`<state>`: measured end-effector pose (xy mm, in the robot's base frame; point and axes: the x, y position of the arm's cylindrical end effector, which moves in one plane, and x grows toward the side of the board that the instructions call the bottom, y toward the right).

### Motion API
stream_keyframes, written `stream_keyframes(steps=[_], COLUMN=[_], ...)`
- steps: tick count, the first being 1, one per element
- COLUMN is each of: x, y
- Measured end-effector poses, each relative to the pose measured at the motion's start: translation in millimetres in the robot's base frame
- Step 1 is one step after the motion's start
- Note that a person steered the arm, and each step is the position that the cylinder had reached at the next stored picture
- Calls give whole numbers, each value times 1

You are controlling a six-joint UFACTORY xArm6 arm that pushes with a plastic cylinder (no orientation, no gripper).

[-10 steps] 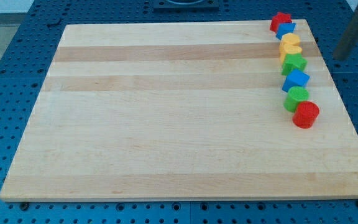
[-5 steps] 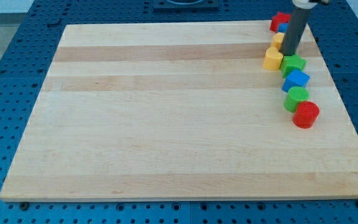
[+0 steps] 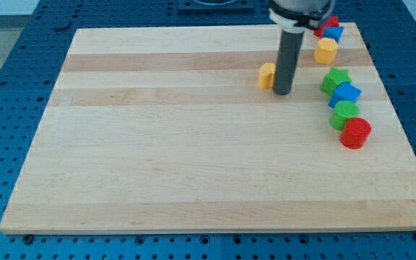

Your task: Move the yellow heart towards center

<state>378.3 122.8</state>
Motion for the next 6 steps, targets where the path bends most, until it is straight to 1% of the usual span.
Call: stream_keyframes(steps=[1, 2, 3, 4, 5, 6], x=[-19, -47, -42, -19, -11, -17], y=[16, 10, -28, -63, -82, -71])
